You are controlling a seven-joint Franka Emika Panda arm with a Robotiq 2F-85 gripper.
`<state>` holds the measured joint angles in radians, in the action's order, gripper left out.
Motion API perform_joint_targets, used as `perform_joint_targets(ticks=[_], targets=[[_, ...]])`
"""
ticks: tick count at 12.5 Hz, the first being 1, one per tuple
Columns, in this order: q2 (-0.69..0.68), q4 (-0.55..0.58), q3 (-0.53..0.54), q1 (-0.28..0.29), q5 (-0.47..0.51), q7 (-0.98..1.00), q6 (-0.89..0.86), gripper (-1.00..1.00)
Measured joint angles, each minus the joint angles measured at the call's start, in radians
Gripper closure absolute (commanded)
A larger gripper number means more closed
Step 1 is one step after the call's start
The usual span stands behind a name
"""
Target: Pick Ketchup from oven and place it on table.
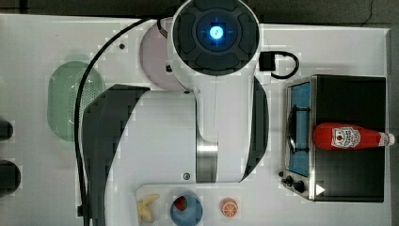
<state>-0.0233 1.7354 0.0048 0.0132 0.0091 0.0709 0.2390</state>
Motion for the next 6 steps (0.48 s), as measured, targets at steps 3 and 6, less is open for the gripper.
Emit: perform_joint_targets(ticks=[3, 6], targets=[[0.253, 0.254, -0.076, 0.019, -0.012, 0.0, -0.169, -1.0], [0.353, 0.223, -0.143, -0.016, -0.063, 0.0, -0.111, -1.0]])
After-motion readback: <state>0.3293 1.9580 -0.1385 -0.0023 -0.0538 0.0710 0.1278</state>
